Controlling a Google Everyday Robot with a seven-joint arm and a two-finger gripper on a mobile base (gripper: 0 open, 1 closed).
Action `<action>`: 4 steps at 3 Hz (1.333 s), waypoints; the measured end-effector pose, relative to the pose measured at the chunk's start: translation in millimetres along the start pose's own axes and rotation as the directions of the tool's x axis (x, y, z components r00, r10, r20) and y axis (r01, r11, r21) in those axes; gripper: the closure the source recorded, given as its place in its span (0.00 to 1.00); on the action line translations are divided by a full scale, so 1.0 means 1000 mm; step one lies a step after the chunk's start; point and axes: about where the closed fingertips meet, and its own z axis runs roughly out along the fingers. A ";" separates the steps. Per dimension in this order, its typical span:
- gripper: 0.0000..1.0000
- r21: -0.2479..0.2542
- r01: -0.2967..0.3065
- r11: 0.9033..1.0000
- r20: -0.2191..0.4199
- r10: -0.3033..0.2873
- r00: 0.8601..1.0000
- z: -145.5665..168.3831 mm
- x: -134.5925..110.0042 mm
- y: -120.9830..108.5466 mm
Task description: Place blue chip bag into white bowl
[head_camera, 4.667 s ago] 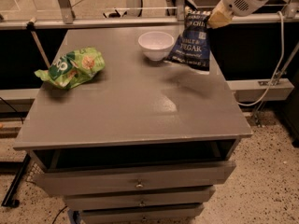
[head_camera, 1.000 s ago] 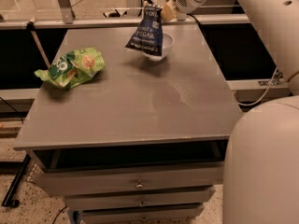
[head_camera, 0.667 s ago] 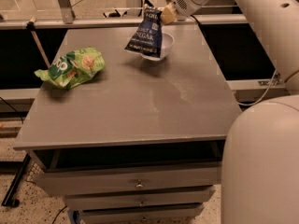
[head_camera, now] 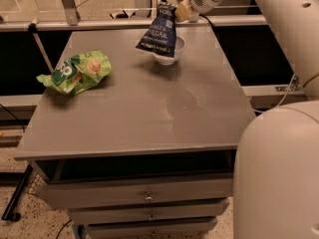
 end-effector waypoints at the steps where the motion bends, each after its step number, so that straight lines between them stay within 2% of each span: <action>1: 1.00 0.019 0.001 1.000 0.013 -0.002 1.000 -0.003 -0.005 -0.009; 2: 0.82 0.014 0.002 1.000 0.011 -0.002 1.000 0.001 -0.005 -0.007; 4: 0.35 0.005 0.003 1.000 0.006 -0.003 1.000 0.008 -0.003 -0.004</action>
Offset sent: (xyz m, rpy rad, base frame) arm 0.0058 -0.0035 0.0066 0.0022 -0.0190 -0.0086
